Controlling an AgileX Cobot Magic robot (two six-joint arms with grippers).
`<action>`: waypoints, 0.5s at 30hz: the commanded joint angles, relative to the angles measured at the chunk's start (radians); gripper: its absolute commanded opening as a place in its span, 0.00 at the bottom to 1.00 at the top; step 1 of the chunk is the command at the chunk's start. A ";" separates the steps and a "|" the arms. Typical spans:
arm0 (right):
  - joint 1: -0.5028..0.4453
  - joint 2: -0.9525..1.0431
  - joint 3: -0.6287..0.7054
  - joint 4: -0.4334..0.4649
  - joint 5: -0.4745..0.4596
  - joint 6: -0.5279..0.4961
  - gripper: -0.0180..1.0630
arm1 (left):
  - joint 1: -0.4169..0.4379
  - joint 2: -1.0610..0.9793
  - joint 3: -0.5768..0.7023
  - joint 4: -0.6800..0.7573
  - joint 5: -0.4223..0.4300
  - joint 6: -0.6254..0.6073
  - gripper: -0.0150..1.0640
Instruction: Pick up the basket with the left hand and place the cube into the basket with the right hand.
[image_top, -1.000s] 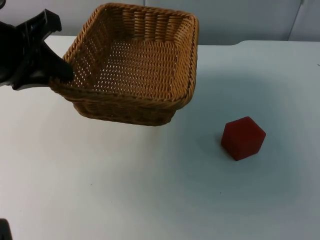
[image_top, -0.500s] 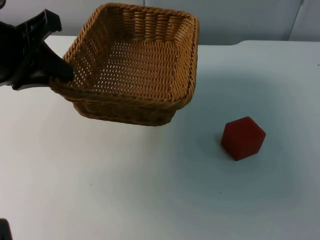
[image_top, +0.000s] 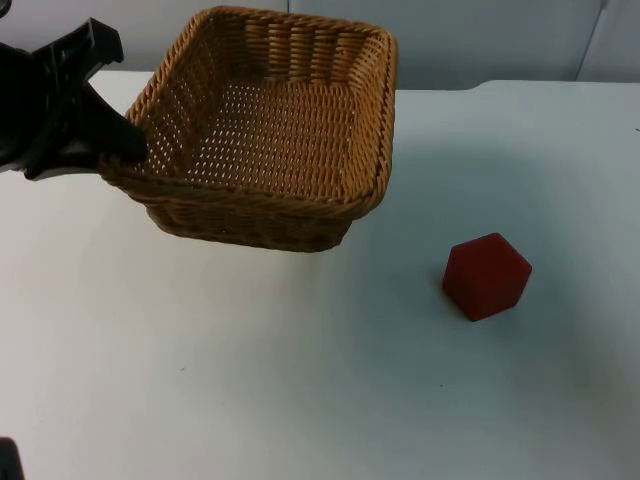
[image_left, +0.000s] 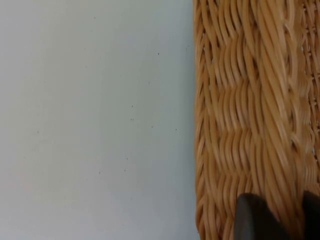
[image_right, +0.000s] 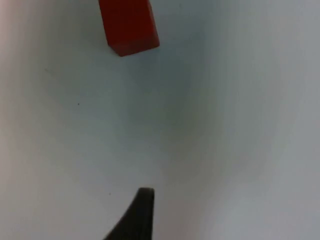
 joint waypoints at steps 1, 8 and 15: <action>0.004 0.062 -0.037 0.016 -0.030 -0.039 0.99 | -0.002 -0.014 0.001 -0.029 0.030 0.001 0.01; 0.140 0.261 -0.107 -0.022 -0.076 -0.071 0.98 | -0.002 -0.014 0.001 -0.029 0.030 0.001 0.01; 0.344 0.417 -0.153 -0.134 -0.202 0.037 0.69 | -0.002 -0.014 0.001 -0.029 0.030 0.001 0.01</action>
